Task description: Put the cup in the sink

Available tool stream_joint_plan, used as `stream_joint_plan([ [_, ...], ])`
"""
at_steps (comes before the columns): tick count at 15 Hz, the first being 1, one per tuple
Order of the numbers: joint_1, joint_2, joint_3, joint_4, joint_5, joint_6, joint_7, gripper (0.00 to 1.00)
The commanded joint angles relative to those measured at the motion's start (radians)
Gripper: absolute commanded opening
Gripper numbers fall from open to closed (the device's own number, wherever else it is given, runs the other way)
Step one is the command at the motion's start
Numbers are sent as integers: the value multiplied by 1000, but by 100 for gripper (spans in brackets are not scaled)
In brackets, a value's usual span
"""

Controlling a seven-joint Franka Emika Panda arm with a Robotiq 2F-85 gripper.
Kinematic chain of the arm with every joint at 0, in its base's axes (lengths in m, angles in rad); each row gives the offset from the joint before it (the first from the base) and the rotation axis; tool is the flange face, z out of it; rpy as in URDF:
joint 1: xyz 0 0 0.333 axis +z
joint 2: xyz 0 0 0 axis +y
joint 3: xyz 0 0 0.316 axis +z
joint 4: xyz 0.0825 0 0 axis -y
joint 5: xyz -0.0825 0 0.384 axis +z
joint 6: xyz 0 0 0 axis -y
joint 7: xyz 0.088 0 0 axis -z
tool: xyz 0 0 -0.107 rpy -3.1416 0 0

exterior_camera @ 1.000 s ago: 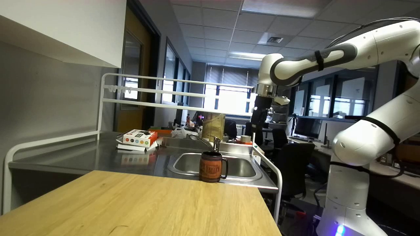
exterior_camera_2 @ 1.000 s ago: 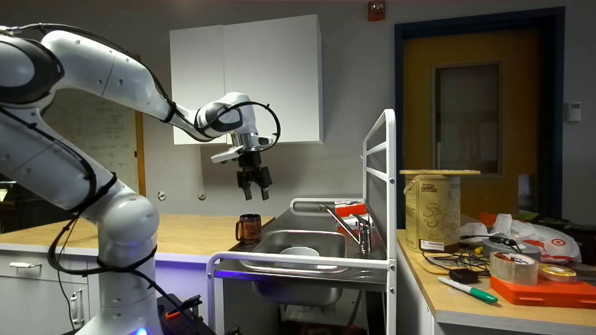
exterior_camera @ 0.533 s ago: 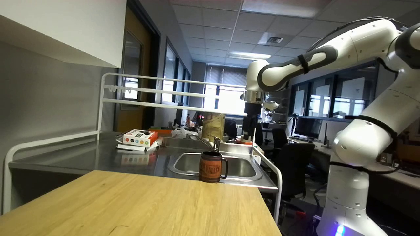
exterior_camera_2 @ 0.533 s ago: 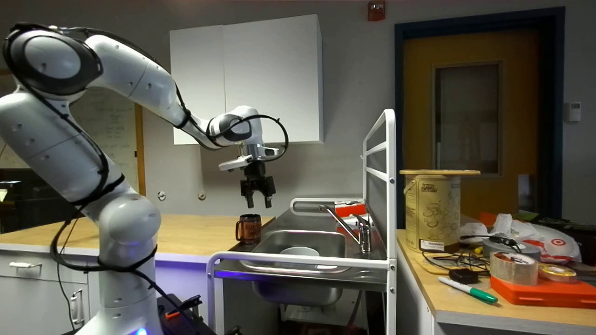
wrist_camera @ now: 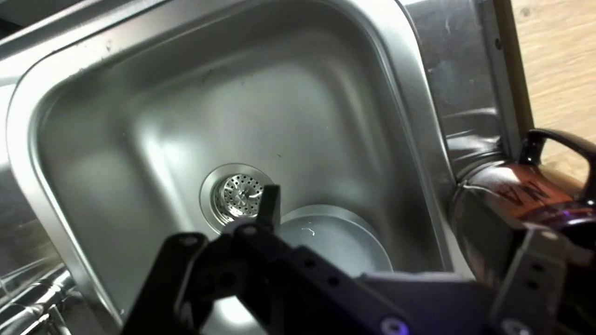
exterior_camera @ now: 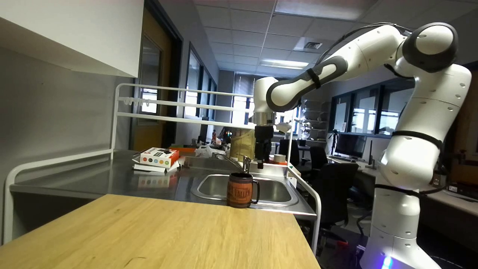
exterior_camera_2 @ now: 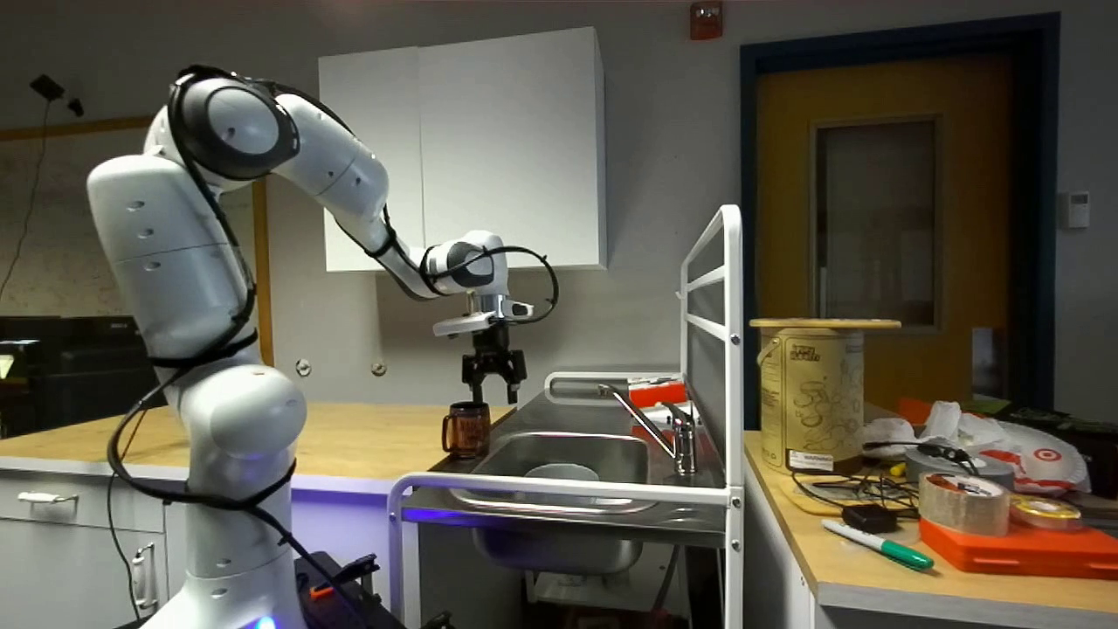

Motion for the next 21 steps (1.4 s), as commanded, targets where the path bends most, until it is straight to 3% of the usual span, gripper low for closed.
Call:
stream_joint_plan([
  [1, 22, 127, 15, 136, -9, -44, 21, 100],
  [14, 94, 343, 38, 356, 61, -194, 3, 100],
  [15, 97, 351, 40, 362, 55, -201, 6, 96],
  [16, 101, 358, 42, 369, 55, -205, 4, 75],
  [18, 105, 370, 42, 378, 54, -210, 2, 70],
  [21, 106, 379, 41, 389, 56, -213, -4, 46],
])
